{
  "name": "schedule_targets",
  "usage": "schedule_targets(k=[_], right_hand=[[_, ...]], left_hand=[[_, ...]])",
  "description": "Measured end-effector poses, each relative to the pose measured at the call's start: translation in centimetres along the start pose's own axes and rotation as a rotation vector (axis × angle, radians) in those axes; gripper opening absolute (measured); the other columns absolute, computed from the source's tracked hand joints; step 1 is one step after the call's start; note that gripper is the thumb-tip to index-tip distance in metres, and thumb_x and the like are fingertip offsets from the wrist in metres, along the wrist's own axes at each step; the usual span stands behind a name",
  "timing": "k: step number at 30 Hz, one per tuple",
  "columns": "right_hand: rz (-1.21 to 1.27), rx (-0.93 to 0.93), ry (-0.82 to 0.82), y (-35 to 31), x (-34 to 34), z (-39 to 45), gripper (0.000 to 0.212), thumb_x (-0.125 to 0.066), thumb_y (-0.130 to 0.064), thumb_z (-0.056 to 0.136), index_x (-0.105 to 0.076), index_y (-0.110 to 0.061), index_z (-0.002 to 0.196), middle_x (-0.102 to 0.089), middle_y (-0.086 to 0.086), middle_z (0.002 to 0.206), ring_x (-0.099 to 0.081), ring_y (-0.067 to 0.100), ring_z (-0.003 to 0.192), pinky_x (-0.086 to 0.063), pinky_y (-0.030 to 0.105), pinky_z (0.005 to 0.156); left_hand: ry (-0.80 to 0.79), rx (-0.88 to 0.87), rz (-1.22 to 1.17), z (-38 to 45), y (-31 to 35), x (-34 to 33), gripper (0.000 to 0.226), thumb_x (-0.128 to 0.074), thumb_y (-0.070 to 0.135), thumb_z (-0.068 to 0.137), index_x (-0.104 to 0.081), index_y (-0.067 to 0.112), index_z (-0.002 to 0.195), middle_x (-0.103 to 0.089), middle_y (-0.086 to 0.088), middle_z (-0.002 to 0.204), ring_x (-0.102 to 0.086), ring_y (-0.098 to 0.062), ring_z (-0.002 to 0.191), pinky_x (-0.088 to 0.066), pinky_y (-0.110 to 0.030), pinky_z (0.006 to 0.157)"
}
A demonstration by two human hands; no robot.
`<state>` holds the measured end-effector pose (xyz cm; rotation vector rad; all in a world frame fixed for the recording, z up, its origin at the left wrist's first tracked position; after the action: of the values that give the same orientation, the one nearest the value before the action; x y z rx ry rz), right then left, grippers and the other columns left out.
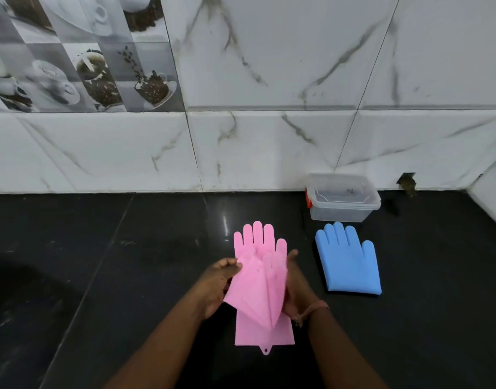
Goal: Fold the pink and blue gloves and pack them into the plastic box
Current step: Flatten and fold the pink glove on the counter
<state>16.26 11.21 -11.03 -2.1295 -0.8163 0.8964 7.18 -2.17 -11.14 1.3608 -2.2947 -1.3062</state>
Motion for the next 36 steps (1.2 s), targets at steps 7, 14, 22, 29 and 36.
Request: schedule_targets(k=[7,14,22,29,36], right_hand=[[0.176,0.103,-0.192,-2.2,0.8,-2.5,0.047,-0.073,-0.031,0.089,-0.062,-0.030,0.135,-0.064,0.014,0.134,-0.066,0.032,0.117,-0.055,0.048,0.090],[-0.128,0.063,0.240,0.5,3.8,-1.5,0.033,-0.070,-0.031,0.092,-0.068,-0.011,0.118,-0.071,0.012,0.118,-0.067,0.028,0.105,-0.058,0.041,0.084],[-0.120,0.074,-0.001,-0.7,2.7,-0.4,0.048,-0.082,-0.028,0.081,-0.062,-0.026,0.125,-0.070,0.000,0.122,-0.066,0.024,0.113,-0.059,0.037,0.085],[-0.425,0.195,0.186,0.6,3.7,0.1,0.042,-0.069,-0.033,0.092,-0.053,-0.030,0.130,-0.061,-0.006,0.127,-0.059,0.015,0.112,-0.054,0.032,0.092],[-0.124,0.226,0.155,-2.8,3.0,2.3,0.019,-0.071,-0.021,0.091,-0.068,-0.037,0.101,-0.075,-0.013,0.099,-0.072,0.014,0.093,-0.059,0.023,0.063]], left_hand=[[-0.306,-0.074,-0.153,-1.2,2.2,-0.9,0.043,-0.081,0.009,0.083,-0.061,0.003,0.120,-0.067,-0.027,0.126,-0.066,-0.036,0.110,-0.054,-0.051,0.100],[-0.112,0.035,0.049,0.6,-1.7,0.5,0.036,-0.073,0.017,0.095,-0.061,0.003,0.125,-0.076,-0.015,0.118,-0.073,-0.034,0.109,-0.056,-0.054,0.101],[0.153,0.061,0.013,1.5,-2.7,1.3,0.028,-0.051,0.007,0.096,-0.072,0.002,0.113,-0.079,-0.021,0.103,-0.074,-0.038,0.097,-0.063,-0.046,0.084],[0.083,0.026,-0.105,1.6,-3.1,-1.0,0.029,-0.058,0.024,0.099,-0.070,0.009,0.121,-0.078,-0.017,0.112,-0.073,-0.039,0.108,-0.056,-0.055,0.101],[0.085,-0.139,-0.092,2.9,1.4,-1.6,0.029,-0.071,0.015,0.093,-0.070,0.014,0.122,-0.080,-0.009,0.110,-0.077,-0.029,0.102,-0.062,-0.045,0.090]])
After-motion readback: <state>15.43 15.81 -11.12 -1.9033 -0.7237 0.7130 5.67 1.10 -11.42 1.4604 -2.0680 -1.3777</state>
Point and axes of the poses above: each hand's wrist, its own z-axis towards the middle knuckle, its own x-axis out of the back of the hand, y = z × x, the point moved 9 cm from there along z, towards the middle knuckle
